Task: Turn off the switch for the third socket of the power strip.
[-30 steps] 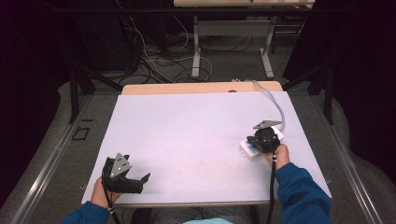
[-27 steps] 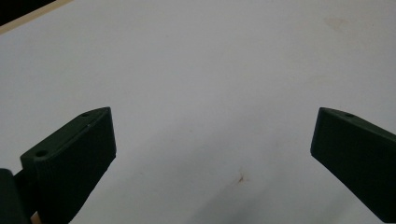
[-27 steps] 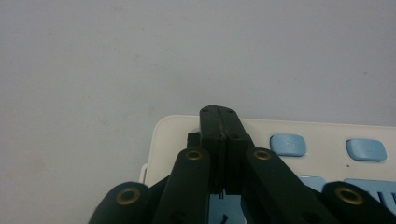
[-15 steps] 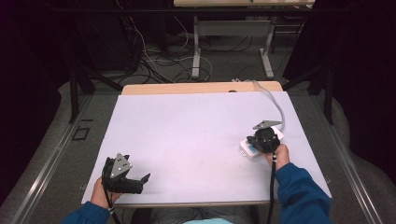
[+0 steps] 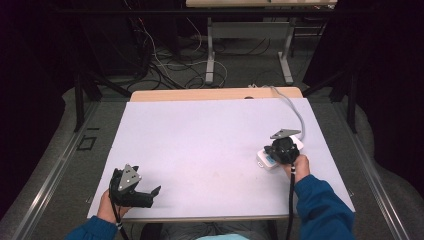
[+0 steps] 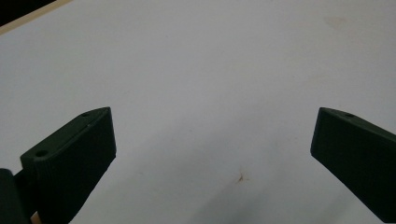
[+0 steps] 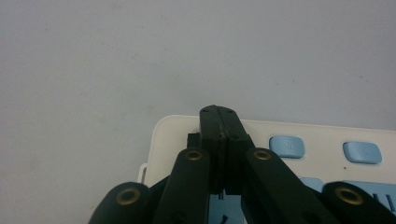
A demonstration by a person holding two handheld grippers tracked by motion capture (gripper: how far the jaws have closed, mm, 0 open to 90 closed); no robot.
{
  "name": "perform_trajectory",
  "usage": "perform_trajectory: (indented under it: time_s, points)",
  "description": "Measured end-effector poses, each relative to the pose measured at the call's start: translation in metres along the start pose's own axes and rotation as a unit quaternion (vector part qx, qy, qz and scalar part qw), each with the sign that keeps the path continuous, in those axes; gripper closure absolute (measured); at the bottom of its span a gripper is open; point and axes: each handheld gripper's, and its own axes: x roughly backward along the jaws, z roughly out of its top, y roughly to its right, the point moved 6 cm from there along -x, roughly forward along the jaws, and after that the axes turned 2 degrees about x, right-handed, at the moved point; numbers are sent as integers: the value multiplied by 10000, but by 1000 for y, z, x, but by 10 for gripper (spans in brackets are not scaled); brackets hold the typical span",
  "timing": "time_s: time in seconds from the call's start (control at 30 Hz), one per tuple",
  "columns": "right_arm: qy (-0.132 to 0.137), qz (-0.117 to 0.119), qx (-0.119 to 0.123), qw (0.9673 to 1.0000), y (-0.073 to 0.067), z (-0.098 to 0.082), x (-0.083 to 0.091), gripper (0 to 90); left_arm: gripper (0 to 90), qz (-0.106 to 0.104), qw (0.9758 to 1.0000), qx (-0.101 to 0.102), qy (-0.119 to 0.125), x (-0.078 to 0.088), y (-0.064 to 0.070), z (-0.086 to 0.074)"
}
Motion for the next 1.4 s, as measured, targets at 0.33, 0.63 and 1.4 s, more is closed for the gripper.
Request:
perform_trajectory:
  time_s: [0.33,0.63,1.4]
  points:
    - [-16,3,34,10000,-1,0,0,900,2,-2,10000,-6,13,0,0,0]
    - [-26,-38,68,10000,-1,0,0,900,2,-10,10000,8,22,-1,0,0]
    - [32,-109,103,9999,-1,2,2,900,2,-23,10000,15,21,-1,1,0]
